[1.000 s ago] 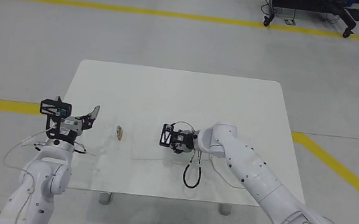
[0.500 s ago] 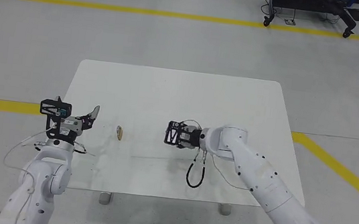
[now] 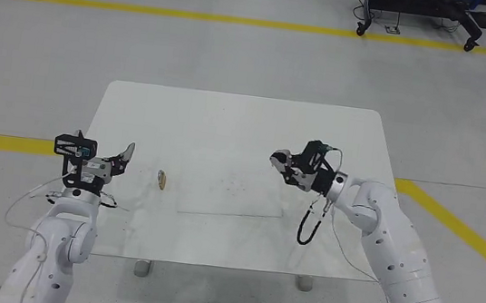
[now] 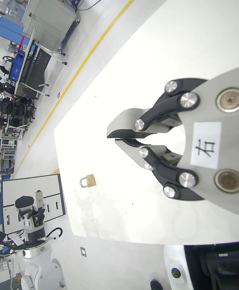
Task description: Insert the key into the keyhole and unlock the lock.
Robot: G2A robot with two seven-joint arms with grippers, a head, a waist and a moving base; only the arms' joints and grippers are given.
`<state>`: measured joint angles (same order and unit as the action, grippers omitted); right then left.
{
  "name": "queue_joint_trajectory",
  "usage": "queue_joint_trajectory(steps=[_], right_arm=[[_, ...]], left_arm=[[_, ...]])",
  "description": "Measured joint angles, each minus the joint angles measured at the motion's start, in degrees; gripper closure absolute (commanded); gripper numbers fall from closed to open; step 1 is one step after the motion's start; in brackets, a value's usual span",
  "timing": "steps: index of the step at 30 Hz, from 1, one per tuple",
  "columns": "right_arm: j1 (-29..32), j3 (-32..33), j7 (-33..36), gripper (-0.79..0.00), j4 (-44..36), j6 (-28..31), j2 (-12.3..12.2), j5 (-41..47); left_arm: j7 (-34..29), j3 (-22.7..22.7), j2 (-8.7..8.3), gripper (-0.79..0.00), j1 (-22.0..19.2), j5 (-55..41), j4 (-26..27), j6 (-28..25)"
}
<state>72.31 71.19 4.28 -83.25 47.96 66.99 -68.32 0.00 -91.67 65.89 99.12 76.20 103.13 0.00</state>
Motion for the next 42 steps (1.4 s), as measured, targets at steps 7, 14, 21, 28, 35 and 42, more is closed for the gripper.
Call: queue_joint_trajectory(steps=[7, 14, 21, 28, 35, 42], right_arm=[[0.0, -0.1, 0.0, 0.0, 0.0, 0.0, 0.0, 0.0], [-4.8, -4.4, -5.2, 0.0, 8.7, 3.5, 1.5, 11.0], [-13.7, -14.8, -4.0, 0.0, 22.1, 10.1, 4.1, 36.8], [-17.8, -21.3, 5.3, 0.0, 24.5, 10.0, 4.1, 59.1], [-19.4, -22.3, 18.7, 0.0, 26.1, 10.0, 4.2, 78.3], [-19.6, -20.2, 30.7, 0.0, 27.4, 10.0, 5.1, 86.9]], left_arm=[[0.0, 0.0, 0.0, -0.785, 0.0, 0.0, 0.0, 0.0], [-7.5, -0.4, -0.08, -0.785, -2.6, -20.8, 1.3, -17.2], [-31.5, 3.8, -1.06, -0.785, -7.9, -53.4, 2.2, -35.4], [-56.4, 11.1, -1.74, -0.785, -20.4, -82.6, -6.3, -31.6], [-60.2, 18.1, -0.81, -0.708, -30.1, -89.4, -17.9, -34.6], [-53.0, 22.6, 0.09, -0.493, -31.7, -83.8, -20.7, -36.9]])
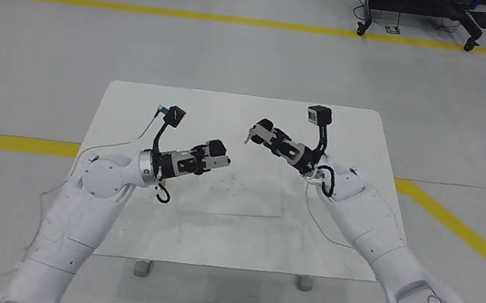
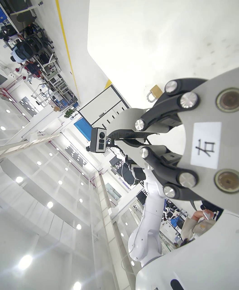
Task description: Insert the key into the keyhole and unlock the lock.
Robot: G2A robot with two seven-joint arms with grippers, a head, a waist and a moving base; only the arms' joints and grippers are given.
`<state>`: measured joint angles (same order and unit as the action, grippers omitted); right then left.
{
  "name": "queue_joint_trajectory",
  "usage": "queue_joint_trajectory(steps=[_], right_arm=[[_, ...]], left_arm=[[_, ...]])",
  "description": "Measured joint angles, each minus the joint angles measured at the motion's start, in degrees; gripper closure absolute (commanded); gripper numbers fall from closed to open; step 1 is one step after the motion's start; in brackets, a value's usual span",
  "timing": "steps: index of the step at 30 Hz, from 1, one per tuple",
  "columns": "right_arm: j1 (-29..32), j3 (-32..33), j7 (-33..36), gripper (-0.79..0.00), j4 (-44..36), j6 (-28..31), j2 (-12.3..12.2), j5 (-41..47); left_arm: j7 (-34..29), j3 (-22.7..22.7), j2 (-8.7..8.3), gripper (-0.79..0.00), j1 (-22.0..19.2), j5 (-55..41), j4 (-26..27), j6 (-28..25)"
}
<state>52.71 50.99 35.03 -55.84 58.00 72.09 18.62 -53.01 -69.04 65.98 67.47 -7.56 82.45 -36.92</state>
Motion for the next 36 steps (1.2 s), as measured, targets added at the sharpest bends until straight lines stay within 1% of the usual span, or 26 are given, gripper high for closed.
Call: queue_joint_trajectory(steps=[3, 8, 11, 14, 22, 25, 26, 36], right_arm=[[-0.1, 0.9, 4.0, 0.0, 0.9, 0.0, 0.6, 1.6], [-0.2, 2.5, 9.2, 0.0, 2.2, 0.0, 1.8, 3.1], [0.0, 3.4, 11.3, 0.0, 2.7, 0.0, 2.5, 2.8], [0.1, 3.8, 11.3, 0.0, 3.0, 0.0, 3.0, 1.8], [0.3, 5.1, 11.2, 0.0, 2.8, 0.0, 3.6, -0.6], [0.5, 5.6, 11.3, 0.0, 2.4, 0.0, 3.7, -1.2], [0.6, 5.7, 11.3, 0.0, 2.3, 0.0, 3.7, -1.3], [1.5, 6.8, 11.3, 0.0, 1.1, 0.0, 3.5, -2.9]], left_arm=[[2.0, 1.1, 0.16, -0.391, 0.1, 1.4, 0.3, -0.1], [4.4, 2.0, 0.28, -0.391, 0.1, 2.3, 0.6, 0.5], [5.6, 2.4, 0.33, -0.379, 0.1, 2.5, 0.8, 1.1], [6.3, 2.8, 0.36, -0.339, 0.1, 2.9, 1.0, 1.8], [7.6, 3.5, 0.39, -0.175, -0.3, 3.6, 1.3, 3.4], [7.9, 3.6, 0.35, -0.015, -0.3, 3.9, 1.3, 4.0], [8.1, 3.6, 0.33, 0.0, -0.3, 3.9, 1.3, 4.1], [9.4, 2.7, 0.05, 0.0, -0.2, 3.6, 0.9, 4.9]])
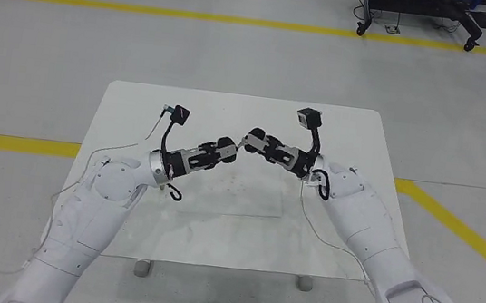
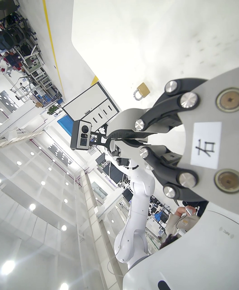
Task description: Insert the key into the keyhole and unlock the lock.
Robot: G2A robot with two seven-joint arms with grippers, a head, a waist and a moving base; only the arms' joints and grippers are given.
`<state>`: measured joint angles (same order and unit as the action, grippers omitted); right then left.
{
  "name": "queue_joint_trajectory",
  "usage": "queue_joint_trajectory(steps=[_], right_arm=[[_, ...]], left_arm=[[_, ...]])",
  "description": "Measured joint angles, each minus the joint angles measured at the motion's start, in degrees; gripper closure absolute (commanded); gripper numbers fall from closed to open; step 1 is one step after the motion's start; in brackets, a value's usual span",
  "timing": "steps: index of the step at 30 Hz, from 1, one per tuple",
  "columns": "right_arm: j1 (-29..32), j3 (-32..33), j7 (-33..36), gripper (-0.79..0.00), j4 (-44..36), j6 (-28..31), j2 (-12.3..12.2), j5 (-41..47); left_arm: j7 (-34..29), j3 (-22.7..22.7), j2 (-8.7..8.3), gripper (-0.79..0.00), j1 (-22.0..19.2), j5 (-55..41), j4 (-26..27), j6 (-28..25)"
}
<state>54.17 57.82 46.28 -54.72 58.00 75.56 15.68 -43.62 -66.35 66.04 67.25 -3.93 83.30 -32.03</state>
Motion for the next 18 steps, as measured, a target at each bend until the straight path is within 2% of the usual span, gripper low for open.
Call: queue_joint_trajectory(steps=[18], right_arm=[[0.6, -2.6, 0.0, 0.0, -3.8, 0.0, -1.6, -4.8]], left_arm=[[0.7, -1.1, -0.48, 0.0, 0.4, -0.6, 0.7, -0.1]])
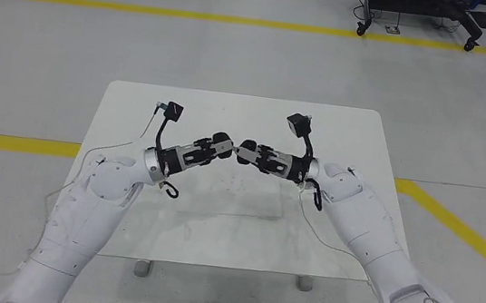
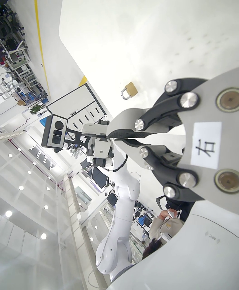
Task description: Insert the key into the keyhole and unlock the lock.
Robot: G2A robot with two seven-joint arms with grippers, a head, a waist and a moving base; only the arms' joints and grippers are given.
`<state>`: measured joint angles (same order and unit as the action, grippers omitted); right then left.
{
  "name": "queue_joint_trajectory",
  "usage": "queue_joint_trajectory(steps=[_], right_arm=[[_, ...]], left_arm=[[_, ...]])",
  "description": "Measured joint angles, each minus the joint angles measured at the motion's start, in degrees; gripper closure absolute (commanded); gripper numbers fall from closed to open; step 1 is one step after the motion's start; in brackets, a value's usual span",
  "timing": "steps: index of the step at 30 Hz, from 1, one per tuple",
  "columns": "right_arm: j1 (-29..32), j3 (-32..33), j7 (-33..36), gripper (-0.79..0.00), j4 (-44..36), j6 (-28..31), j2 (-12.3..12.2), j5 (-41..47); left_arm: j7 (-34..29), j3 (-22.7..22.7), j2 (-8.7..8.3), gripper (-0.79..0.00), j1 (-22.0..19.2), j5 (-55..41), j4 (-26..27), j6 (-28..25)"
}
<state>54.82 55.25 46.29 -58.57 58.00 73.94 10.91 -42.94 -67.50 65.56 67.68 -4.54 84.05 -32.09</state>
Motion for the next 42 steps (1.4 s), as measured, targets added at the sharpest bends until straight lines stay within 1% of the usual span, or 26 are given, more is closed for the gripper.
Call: queue_joint_trajectory(steps=[1, 2, 4, 10, 13, 16, 19, 22, 24, 25, 26, 28, 29, 30, 33, 35, 37, 42], right_arm=[[0.0, -0.1, 0.0, 0.0, 0.0, 0.0, -0.1, 0.1], [-0.1, -0.1, 0.0, 0.0, 0.0, 0.0, -0.1, 0.2], [-0.1, -0.1, 0.0, 0.0, -0.1, 0.0, -0.2, 0.4], [0.1, 0.3, 0.0, 0.0, -0.4, 0.0, -0.5, 2.3], [0.8, 2.2, 0.0, 0.0, -0.6, 0.0, -1.0, 3.4], [1.7, 4.4, 0.0, 0.0, -1.0, 0.0, -1.5, 3.5], [1.6, 4.4, 0.0, 0.0, -1.0, 0.0, -1.5, 3.5], [1.6, 4.3, 0.0, 0.0, -1.0, 0.0, -1.5, 3.5], [1.6, 4.3, 0.0, 0.0, -1.0, 0.0, -1.5, 3.5], [1.6, 4.3, 0.0, 0.0, -1.0, 0.0, -1.5, 3.5], [1.6, 4.3, 0.0, 0.0, -1.0, 0.0, -1.5, 3.5], [1.6, 4.3, 0.0, 0.0, -1.0, 0.0, -1.5, 3.5], [1.6, 4.3, 0.0, 0.0, -1.0, 0.0, -1.5, 3.5], [1.6, 4.3, 0.0, 0.0, -1.0, 0.0, -1.5, 3.5], [1.6, 4.3, 0.0, 0.0, -1.0, 0.0, -1.5, 3.5], [1.6, 4.3, 0.0, 0.0, -1.0, 0.0, -1.5, 3.5], [1.6, 4.3, 0.0, 0.0, -1.0, 0.0, -1.5, 3.5], [1.6, 4.3, 0.0, 0.0, -1.0, 0.0, -1.5, 3.5]], left_arm=[[0.0, 0.0, -0.03, 0.0, 0.0, 0.1, 0.0, 0.0], [-0.1, -0.1, -0.07, -0.123, 0.1, 0.2, 0.1, 0.0], [-0.3, -0.2, -0.13, -0.785, 0.1, 0.4, 0.2, -0.1], [0.2, -1.0, -0.41, -0.785, 0.5, 1.4, 0.5, -0.8], [1.5, -3.7, -0.95, -0.785, 1.0, 3.3, 0.9, -1.7], [2.4, -8.6, -2.03, -0.785, 2.9, 7.5, 2.8, -2.8], [1.0, -15.0, -3.5, -0.785, 7.0, 14.6, 7.6, -3.0], [-1.9, -21.9, -4.98, -0.785, 13.1, 25.7, 15.6, -1.0], [-2.6, -25.0, -5.52, -0.785, 16.8, 34.0, 20.4, 1.4], [-2.6, -25.8, -5.68, -0.785, 18.6, 38.6, 22.5, 2.9], [-2.6, -26.1, -5.81, -0.785, 20.7, 45.1, 24.9, 5.3], [-2.7, -24.6, -5.83, -0.785, 23.1, 54.5, 27.1, 9.0], [-2.8, -22.7, -5.74, -0.785, 23.8, 59.6, 27.3, 10.8], [-3.1, -21.2, -5.66, -0.785, 23.8, 62.6, 27.0, 11.9], [-4.3, -16.4, -5.32, -0.785, 21.8, 70.8, 24.4, 15.9], [-4.8, -13.3, -4.98, -0.785, 19.8, 74.5, 22.3, 18.4], [-5.3, -11.2, -4.69, -0.776, 18.2, 75.8, 20.6, 19.8], [-5.4, -7.7, -4.05, -0.388, 14.5, 77.0, 16.5, 21.8]])
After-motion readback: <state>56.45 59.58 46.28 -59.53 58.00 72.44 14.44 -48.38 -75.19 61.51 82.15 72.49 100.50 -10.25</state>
